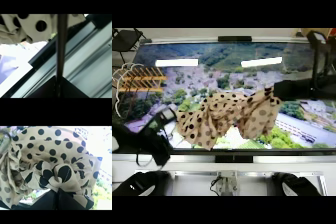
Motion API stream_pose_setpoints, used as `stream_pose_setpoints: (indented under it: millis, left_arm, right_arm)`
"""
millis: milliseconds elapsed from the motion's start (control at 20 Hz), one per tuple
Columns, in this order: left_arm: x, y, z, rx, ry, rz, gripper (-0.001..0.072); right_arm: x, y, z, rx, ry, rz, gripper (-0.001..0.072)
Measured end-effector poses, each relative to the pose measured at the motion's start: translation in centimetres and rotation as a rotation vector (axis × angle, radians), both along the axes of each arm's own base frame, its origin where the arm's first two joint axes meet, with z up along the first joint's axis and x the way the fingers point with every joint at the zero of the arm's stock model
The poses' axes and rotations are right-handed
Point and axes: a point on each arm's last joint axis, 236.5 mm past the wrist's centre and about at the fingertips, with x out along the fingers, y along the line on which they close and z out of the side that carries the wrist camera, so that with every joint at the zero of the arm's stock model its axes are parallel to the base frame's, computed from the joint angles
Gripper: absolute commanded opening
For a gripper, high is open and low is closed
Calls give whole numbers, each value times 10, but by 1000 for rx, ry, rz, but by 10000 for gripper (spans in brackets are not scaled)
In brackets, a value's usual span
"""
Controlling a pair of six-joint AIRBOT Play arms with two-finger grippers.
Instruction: Fold the shirts.
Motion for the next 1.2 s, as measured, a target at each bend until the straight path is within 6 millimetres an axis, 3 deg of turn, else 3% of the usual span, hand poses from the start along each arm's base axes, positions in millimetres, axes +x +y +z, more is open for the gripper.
stream_pose_setpoints:
  millis: [100,250,450,750,950,1200]
  left_arm:
    - [-27,-5,-6,22,37,-75,35]
    - [-52,-13,-16,41,66,-149,35]
    - [-58,-23,-34,53,78,-168,35]
    - [-33,-56,-55,13,41,-101,35]
    - [-15,-68,-67,13,15,-59,35]
    - [11,-96,-64,-83,-82,-38,35]
  right_arm:
    - [-2,-4,-2,-23,7,7,58]
    - [-5,-6,-4,-41,17,14,58]
    - [-6,-6,-5,-49,21,27,58]
    - [-19,16,3,20,18,116,58]
    - [-40,24,18,50,-3,173,58]
    - [-69,45,44,148,-47,252,58]
